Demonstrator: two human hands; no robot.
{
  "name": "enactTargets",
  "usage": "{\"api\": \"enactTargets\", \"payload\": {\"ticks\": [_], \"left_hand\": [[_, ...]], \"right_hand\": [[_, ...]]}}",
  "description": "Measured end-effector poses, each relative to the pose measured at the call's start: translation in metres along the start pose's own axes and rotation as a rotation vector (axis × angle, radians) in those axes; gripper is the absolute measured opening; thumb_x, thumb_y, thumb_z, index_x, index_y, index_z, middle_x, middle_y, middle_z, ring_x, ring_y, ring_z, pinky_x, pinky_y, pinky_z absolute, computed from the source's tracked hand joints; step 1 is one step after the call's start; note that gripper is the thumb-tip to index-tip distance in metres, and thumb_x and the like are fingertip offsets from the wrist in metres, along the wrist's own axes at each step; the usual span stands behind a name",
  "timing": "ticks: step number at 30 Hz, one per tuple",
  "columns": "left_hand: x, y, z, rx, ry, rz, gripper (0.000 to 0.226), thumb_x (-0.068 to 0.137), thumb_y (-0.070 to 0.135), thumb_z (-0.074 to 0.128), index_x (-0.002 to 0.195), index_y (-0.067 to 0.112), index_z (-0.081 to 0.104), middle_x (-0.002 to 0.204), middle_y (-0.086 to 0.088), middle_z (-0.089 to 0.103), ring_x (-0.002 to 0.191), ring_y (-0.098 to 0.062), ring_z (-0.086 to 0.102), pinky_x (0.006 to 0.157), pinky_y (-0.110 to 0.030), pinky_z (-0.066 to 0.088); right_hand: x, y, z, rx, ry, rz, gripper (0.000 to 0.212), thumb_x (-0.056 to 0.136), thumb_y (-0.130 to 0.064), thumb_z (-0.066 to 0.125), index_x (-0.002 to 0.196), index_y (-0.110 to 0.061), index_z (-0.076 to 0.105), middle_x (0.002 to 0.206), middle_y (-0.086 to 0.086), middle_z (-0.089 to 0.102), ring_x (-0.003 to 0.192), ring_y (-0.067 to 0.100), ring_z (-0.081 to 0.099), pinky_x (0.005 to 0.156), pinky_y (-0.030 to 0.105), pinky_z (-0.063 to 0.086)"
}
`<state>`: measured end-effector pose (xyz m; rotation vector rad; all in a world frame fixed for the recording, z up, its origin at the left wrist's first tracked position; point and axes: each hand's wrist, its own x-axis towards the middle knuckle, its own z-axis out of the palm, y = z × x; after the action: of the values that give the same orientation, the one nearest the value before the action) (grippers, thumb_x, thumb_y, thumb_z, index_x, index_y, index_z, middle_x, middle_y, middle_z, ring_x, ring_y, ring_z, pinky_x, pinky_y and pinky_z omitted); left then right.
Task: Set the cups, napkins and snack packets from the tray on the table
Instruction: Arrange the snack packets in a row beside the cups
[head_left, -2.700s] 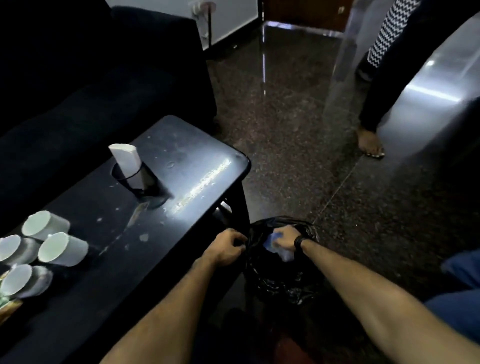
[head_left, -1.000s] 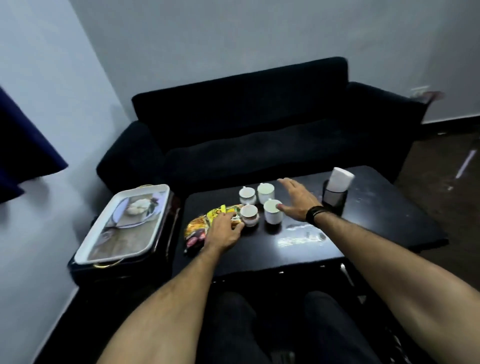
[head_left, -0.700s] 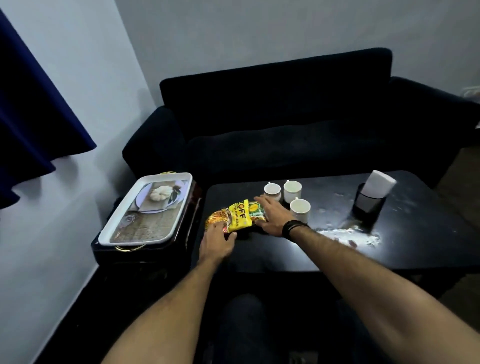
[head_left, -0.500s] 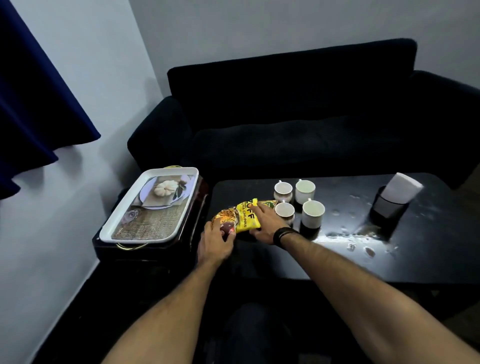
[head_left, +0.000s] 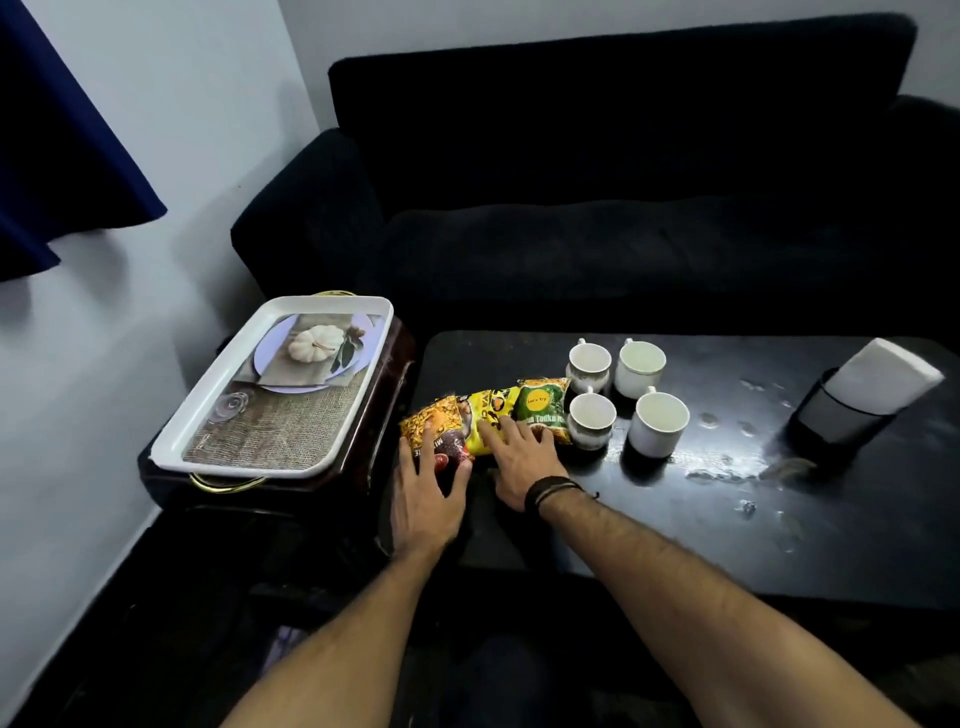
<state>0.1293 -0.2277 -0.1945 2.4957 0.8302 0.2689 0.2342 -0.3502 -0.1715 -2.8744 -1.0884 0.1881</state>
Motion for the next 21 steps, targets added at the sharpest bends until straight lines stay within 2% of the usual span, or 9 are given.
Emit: {"api": "enactTargets", "payload": {"ticks": [2,5,7,10,13,15,18,19,21], "left_hand": [[-0.006,-0.006,0.007,0.053,0.068,0.019,0.084,0.088,0.069,0.039,0.154,0.043,-0.005,0.164,-0.011,0.012,0.142,-0.034,0.035,0.107,-0.045,0.043],[-0.005,-0.004,0.009,0.108,0.122,0.016,0.086,0.089,0.067,0.04,0.155,0.037,-0.006,0.163,-0.014,0.015,0.137,-0.033,0.043,0.105,-0.042,0.045],[-0.004,-0.004,0.009,0.128,0.131,0.007,0.085,0.092,0.062,0.043,0.156,0.036,-0.007,0.163,-0.015,0.016,0.135,-0.033,0.045,0.104,-0.041,0.047],[-0.004,-0.004,0.01,0.133,0.137,0.006,0.081,0.094,0.054,0.043,0.156,0.034,-0.006,0.162,-0.016,0.018,0.133,-0.033,0.047,0.104,-0.042,0.047],[-0.004,-0.003,0.009,0.115,0.134,-0.003,0.077,0.094,0.06,0.034,0.157,0.032,-0.001,0.162,-0.016,0.02,0.132,-0.033,0.048,0.104,-0.042,0.047],[-0.003,-0.003,0.007,0.094,0.126,-0.007,0.077,0.092,0.064,0.029,0.157,0.032,0.002,0.162,-0.015,0.021,0.134,-0.034,0.046,0.105,-0.043,0.044],[-0.004,-0.003,0.005,0.035,0.118,-0.008,0.077,0.091,0.068,0.028,0.157,0.035,0.006,0.161,-0.014,0.022,0.134,-0.036,0.045,0.105,-0.045,0.042],[-0.004,-0.003,0.004,0.016,0.119,-0.013,0.078,0.09,0.07,0.029,0.156,0.036,0.007,0.161,-0.013,0.023,0.134,-0.036,0.045,0.105,-0.045,0.042],[-0.002,-0.003,0.002,-0.002,0.114,-0.024,0.081,0.087,0.075,0.029,0.156,0.038,0.008,0.162,-0.011,0.024,0.135,-0.036,0.044,0.105,-0.045,0.043]], "right_hand": [[0.004,0.001,0.001,-0.021,0.068,-0.031,0.078,0.091,-0.031,0.055,0.153,-0.03,0.008,0.148,0.016,0.03,0.132,0.036,0.037,0.107,0.049,0.034],[0.009,-0.002,-0.002,-0.03,0.103,-0.059,0.08,0.09,-0.018,0.056,0.154,-0.029,0.009,0.151,0.021,0.027,0.132,0.039,0.037,0.107,0.047,0.036],[0.01,-0.005,-0.003,-0.032,0.13,-0.116,0.077,0.086,-0.008,0.055,0.152,-0.022,0.018,0.146,0.021,0.03,0.126,0.038,0.041,0.105,0.044,0.04],[0.006,-0.007,-0.007,-0.039,0.2,-0.21,0.064,0.085,-0.003,0.052,0.145,-0.009,0.035,0.139,0.022,0.039,0.118,0.037,0.045,0.103,0.043,0.043],[-0.002,-0.012,-0.006,0.019,0.289,-0.275,0.038,0.085,-0.008,0.052,0.123,-0.003,0.058,0.116,0.015,0.054,0.103,0.032,0.051,0.092,0.042,0.049],[-0.011,-0.017,-0.003,0.105,0.272,-0.284,0.024,0.088,-0.016,0.051,0.105,-0.005,0.064,0.104,0.012,0.056,0.095,0.031,0.053,0.083,0.043,0.05],[-0.025,-0.017,-0.002,0.27,0.223,-0.3,0.026,0.087,-0.033,0.053,0.093,-0.012,0.065,0.09,0.006,0.057,0.083,0.025,0.054,0.07,0.041,0.051],[-0.027,-0.014,-0.003,0.302,0.258,-0.315,0.027,0.087,-0.037,0.053,0.09,-0.014,0.067,0.084,0.003,0.058,0.079,0.021,0.053,0.067,0.038,0.05],[-0.028,-0.004,-0.007,0.343,0.45,-0.263,0.025,0.087,-0.033,0.052,0.088,-0.016,0.07,0.082,0.0,0.061,0.077,0.017,0.055,0.066,0.033,0.051]]}}
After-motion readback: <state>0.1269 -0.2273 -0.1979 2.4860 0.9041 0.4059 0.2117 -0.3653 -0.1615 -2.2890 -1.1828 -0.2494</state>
